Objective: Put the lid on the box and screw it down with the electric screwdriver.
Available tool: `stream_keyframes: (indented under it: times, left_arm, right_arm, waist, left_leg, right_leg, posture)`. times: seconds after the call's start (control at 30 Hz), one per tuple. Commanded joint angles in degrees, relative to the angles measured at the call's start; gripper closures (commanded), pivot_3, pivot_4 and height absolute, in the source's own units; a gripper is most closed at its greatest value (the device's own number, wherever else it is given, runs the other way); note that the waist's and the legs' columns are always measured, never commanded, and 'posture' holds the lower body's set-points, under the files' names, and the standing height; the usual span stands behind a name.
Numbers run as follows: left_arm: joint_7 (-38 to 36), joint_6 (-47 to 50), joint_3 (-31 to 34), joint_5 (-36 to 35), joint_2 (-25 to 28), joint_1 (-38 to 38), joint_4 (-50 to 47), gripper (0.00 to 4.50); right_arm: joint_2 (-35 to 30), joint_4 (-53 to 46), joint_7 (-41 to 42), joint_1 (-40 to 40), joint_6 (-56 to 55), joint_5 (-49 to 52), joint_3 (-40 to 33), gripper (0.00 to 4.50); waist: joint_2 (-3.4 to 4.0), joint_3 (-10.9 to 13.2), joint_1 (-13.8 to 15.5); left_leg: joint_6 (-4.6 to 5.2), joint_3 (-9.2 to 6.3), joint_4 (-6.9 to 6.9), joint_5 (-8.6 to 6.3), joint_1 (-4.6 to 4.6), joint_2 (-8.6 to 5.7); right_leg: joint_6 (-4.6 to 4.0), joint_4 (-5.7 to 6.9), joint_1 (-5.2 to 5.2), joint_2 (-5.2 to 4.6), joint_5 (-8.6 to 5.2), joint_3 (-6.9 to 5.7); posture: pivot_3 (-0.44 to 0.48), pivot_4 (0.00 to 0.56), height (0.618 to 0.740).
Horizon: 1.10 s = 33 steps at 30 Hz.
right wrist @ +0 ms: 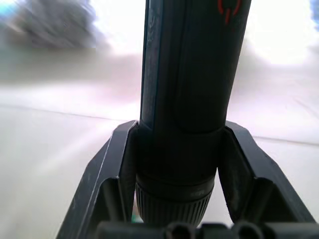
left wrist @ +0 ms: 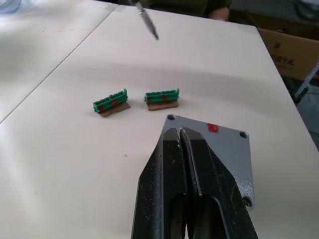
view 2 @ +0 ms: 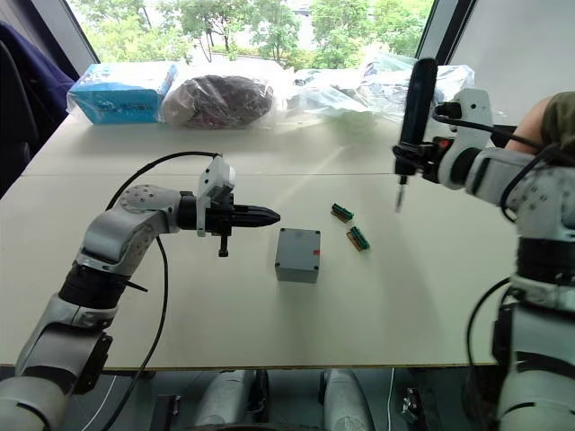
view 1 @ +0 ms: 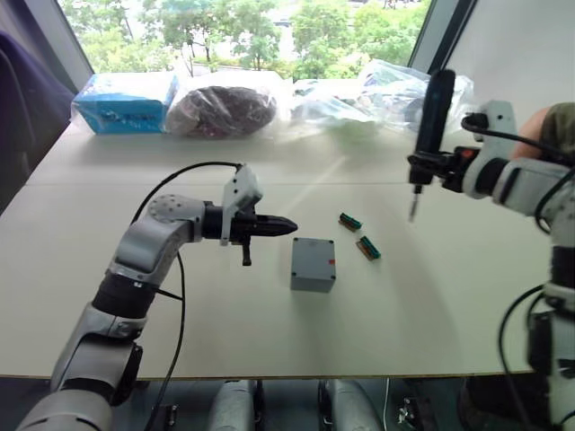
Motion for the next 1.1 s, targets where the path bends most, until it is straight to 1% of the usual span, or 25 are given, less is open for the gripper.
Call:
stream_keyframes:
  times: [0.03, 0.1, 0.2, 0.33, 0.5, 0.57, 0.7, 0.83, 1.1]
  left_arm:
    - [-0.17, -1.6, -1.28, 1.49, -0.86, 0.26, 0.53, 4.5]
    - [-0.09, -0.76, -2.06, 1.27, -2.14, 0.08, 0.27, 4.5]
    - [-1.45, -2.67, -4.56, 3.96, -1.44, 0.64, 0.0, 4.5]
    - [-1.0, -1.54, -4.68, 3.76, -2.14, 0.74, -1.11, 4.5]
    - [0.03, -3.16, -6.13, 6.63, -2.78, 1.03, 0.78, 4.5]
    - [0.82, -3.64, -7.0, 8.21, -3.39, 0.52, 2.78, 4.5]
    - [0.1, -4.44, -8.19, 9.62, -3.78, 0.51, 3.38, 4.5]
    - [-0.07, -4.34, -7.85, 9.88, -4.11, 0.46, 3.35, 4.5]
    - [-0.44, -4.29, -7.83, 10.18, -3.53, 1.07, 2.57, 4.5]
  right_arm:
    - [0.28, -12.45, 7.12, 3.47, -9.23, -0.2, -2.38, 2.77]
    - [3.83, -14.71, 9.76, 7.52, -12.59, 0.2, -1.64, 2.77]
    - [7.48, -17.29, 12.42, 12.24, -17.31, -1.54, 0.88, 2.77]
    - [9.95, -19.79, 12.32, 13.78, -18.84, -2.05, 2.88, 2.77]
    - [12.94, -20.28, 10.72, 14.71, -20.94, -4.63, 5.31, 2.77]
    - [13.59, -20.01, 10.7, 15.04, -21.73, -5.55, 5.92, 2.77]
    - [14.09, -19.32, 10.93, 14.72, -22.05, -6.65, 7.02, 2.77]
    - [14.43, -19.7, 11.36, 15.88, -22.3, -8.32, 8.52, 2.77]
    - [14.93, -19.57, 10.78, 17.8, -23.57, -10.95, 9.31, 2.77]
  waist:
    - [0.04, 0.02, 0.22]
    - [-0.01, 0.0, 0.33]
    - [-0.03, -0.02, 0.08]
    - [0.0, 0.0, -0.19]
    - [0.02, 0.0, -0.07]
    - [0.02, 0.0, 0.04]
    - [0.02, 0.0, 0.09]
    - [0.02, 0.0, 0.06]
    - [0.02, 0.0, 0.07]
  left_leg:
    - [0.0, 0.0, 0.01, 0.0, 0.0, 0.0]
    - [0.0, -0.01, 0.04, 0.0, 0.0, -0.01]
    - [0.02, -0.05, 0.1, -0.01, 0.08, -0.04]
    - [0.01, -0.06, 0.1, 0.0, 0.1, -0.03]
    - [0.0, -0.09, 0.08, 0.0, 0.11, -0.01]
    - [-0.01, -0.07, 0.08, 0.01, 0.11, -0.01]
    - [-0.02, -0.07, 0.09, 0.01, 0.11, -0.03]
    - [-0.02, -0.07, 0.09, 0.01, 0.12, -0.03]
    - [-0.02, -0.08, 0.09, 0.01, 0.12, -0.03]
  right_leg:
    - [0.0, 0.01, 0.0, 0.0, 0.0, 0.0]
    - [0.0, -0.04, 0.1, -0.02, 0.0, -0.08]
    - [-0.01, -0.06, 0.22, -0.04, 0.0, -0.08]
    - [-0.01, 0.04, 0.14, -0.02, 0.01, -0.03]
    - [-0.02, 0.05, 0.12, 0.03, 0.0, -0.04]
    - [-0.02, 0.05, 0.13, 0.02, 0.0, -0.03]
    - [-0.02, 0.05, 0.14, 0.0, 0.01, -0.04]
    - [-0.02, 0.05, 0.15, 0.01, 0.01, -0.04]
    - [-0.02, 0.05, 0.15, 0.01, 0.01, -0.04]
  posture:
    - [0.0, 0.15, 0.74]
    - [0.0, 0.15, 0.74]
    - [0.0, 0.15, 0.74]
    - [0.0, 0.15, 0.74]
    - [0.0, 0.15, 0.74]
    - [0.0, 0.15, 0.74]
    - [0.0, 0.15, 0.74]
    - [0.0, 0.15, 0.74]
    - [0.0, 0.15, 0.74]
